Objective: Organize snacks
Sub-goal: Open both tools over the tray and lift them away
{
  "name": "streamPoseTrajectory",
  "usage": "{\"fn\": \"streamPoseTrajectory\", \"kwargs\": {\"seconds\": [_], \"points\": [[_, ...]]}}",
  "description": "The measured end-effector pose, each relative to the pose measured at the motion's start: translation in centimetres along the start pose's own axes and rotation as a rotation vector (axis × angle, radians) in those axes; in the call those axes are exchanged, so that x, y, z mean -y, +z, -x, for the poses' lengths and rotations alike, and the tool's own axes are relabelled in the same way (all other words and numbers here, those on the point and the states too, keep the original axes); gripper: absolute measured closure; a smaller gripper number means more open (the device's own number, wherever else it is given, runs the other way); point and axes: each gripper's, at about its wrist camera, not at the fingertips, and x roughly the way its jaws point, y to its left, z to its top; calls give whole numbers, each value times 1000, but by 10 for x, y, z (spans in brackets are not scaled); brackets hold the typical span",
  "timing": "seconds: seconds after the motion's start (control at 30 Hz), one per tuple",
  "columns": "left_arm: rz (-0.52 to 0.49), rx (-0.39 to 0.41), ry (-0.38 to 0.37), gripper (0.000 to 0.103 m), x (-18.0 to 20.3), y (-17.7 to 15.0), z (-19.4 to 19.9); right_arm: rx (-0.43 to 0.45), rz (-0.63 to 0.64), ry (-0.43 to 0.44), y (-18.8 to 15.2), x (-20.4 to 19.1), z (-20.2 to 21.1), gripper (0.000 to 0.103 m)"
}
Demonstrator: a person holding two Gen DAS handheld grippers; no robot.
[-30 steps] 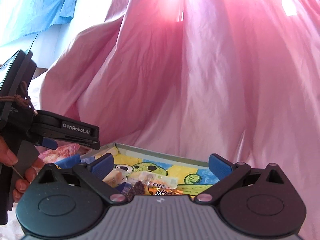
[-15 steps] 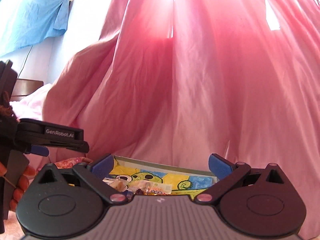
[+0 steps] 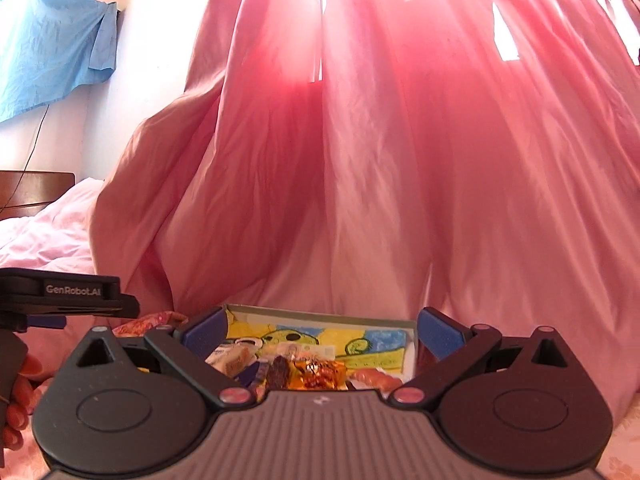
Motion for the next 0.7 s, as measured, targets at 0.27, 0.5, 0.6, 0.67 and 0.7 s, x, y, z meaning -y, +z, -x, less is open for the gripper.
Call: {"fn": "streamPoseTrajectory", "kwargs": {"seconds": [0.27,0.5,0.6,0.67,0.7], "points": [[-18,26,15,3,-11,-19,35,1,-7,-20,-5,-4,27,0],[-31,34,19,3,-18,-34,62,-5,-12,-25,-10,-7,47,0],[-38,40,22,3,-21,-39,72,-14,-13,-24,-14,-10,54,0],[-40,37,23,3,-25,-44,78,-22,-12,-21,-17,-12,59,0],[-40,37,24,3,-27,-46,81,-25,-12,-21,-18,-13,62,0]]}}
